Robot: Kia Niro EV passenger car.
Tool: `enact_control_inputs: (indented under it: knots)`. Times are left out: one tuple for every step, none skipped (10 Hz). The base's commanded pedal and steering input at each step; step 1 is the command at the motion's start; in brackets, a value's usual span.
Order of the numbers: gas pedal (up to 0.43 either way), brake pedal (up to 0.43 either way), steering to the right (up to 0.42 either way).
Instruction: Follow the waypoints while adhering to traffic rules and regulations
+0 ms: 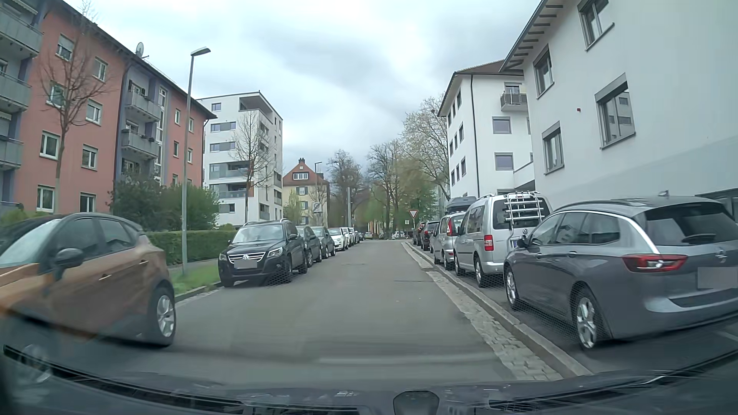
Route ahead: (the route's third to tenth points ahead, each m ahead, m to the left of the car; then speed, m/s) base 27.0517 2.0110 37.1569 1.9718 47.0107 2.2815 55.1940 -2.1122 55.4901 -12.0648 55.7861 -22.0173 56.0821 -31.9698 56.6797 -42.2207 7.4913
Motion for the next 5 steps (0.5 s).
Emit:
enact_control_inputs:
  knots:
    - [0.177,0.0,-0.001]
    - [0.169,0.0,0.001]
    - [0.15,0.0,0.002]
    - [0.138,0.0,0.0]
    - [0.138,0.0,-0.001]
